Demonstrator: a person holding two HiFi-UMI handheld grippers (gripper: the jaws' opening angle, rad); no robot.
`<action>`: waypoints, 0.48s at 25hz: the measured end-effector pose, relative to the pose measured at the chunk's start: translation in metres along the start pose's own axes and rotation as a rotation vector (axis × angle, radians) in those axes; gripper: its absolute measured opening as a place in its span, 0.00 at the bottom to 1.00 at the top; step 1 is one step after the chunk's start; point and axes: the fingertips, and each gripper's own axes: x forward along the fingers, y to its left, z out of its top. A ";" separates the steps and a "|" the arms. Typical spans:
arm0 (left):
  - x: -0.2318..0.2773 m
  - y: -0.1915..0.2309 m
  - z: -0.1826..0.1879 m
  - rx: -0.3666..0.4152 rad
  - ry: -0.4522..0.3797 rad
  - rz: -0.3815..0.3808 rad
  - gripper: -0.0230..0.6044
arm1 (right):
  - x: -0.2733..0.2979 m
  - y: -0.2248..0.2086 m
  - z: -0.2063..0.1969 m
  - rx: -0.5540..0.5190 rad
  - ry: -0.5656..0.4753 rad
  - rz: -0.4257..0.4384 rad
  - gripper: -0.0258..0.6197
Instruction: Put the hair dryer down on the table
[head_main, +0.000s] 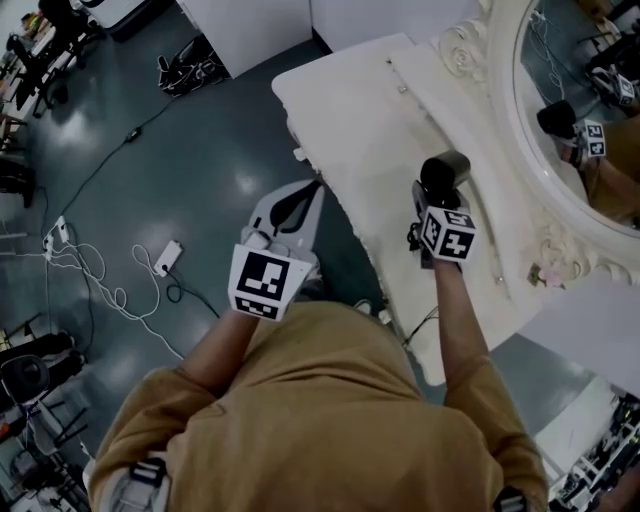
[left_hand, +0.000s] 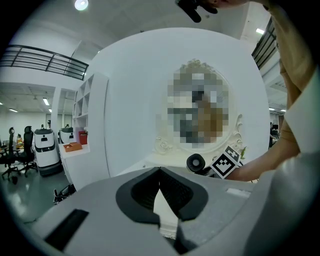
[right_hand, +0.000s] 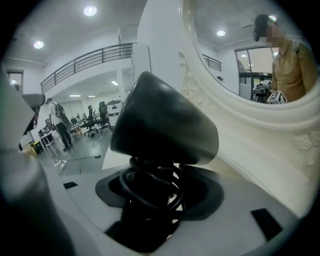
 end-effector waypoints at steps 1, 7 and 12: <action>0.000 0.000 -0.001 -0.002 0.001 0.001 0.04 | 0.005 -0.001 -0.002 -0.020 0.013 -0.008 0.43; -0.002 0.002 -0.005 -0.007 0.007 0.002 0.04 | 0.031 -0.011 -0.020 -0.125 0.107 -0.060 0.43; -0.005 0.011 -0.008 -0.013 0.012 0.012 0.04 | 0.046 -0.015 -0.027 -0.126 0.164 -0.081 0.43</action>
